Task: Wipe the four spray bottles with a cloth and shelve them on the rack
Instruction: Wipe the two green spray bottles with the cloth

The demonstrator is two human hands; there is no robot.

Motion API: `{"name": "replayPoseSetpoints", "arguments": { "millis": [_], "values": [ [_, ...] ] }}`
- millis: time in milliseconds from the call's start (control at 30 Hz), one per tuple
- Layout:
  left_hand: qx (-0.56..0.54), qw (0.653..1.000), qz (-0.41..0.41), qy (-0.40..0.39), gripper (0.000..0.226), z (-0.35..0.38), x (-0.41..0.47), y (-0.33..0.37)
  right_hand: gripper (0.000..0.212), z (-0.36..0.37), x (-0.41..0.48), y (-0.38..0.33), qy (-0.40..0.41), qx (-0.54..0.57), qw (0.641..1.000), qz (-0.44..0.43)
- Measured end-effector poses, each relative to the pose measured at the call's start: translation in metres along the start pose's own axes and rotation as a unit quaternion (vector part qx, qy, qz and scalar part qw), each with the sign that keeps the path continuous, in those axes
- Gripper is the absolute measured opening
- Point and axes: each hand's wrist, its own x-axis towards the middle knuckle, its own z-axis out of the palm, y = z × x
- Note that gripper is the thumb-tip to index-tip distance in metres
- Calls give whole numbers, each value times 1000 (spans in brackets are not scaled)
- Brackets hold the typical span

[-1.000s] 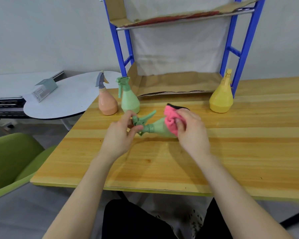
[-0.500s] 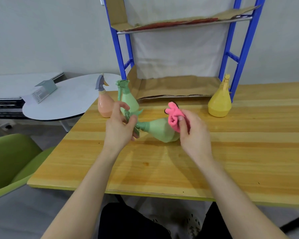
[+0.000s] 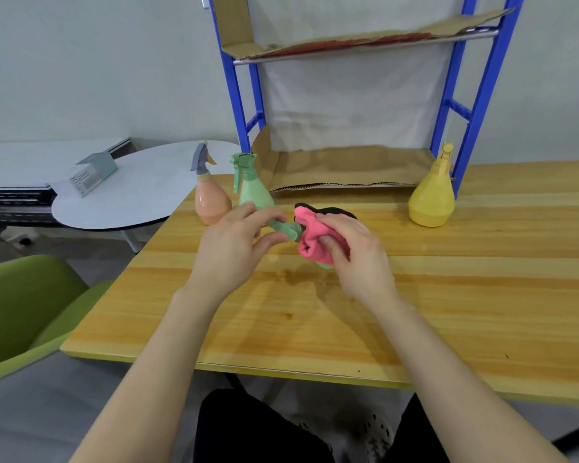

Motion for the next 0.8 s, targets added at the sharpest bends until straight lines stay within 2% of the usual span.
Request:
{"name": "replayPoseSetpoints", "arguments": {
  "millis": [67, 133, 233, 333, 400, 533, 600, 700, 800],
  "values": [
    [89, 993, 50, 53, 32, 3, 2, 0, 34, 0, 1, -3, 16, 4, 1000, 26],
    [114, 986, 90, 79, 33, 10, 4, 2, 35, 1, 1, -5, 30, 10, 999, 41],
    [66, 990, 90, 91, 29, 19, 6, 17, 36, 5, -3, -12, 19, -1, 1000, 16],
    [2, 993, 41, 108, 26, 19, 9, 27, 34, 7, -6, -16, -19, 1, 1000, -21],
    [-7, 994, 22, 104, 24, 17, 8, 24, 32, 6, -10, -12, -35, 7, 999, -6],
    [-39, 996, -43, 74, 23, 15, -3, 9, 14, -4, -21, 9, 14, 1, 994, 110],
    [-92, 993, -70, 37, 16, 10, -8, -1, 15, -10, -20, 16, 19, -14, 986, 165],
    [-136, 985, -93, -53, 16, 0, -13, -15, 22, -8, -13, 7, 7, 37, 987, 158],
    [-129, 973, -148, -123, 20, -9, -16, -21, 22, 3, -9, 0, -8, 41, 989, 139]
  ]
}}
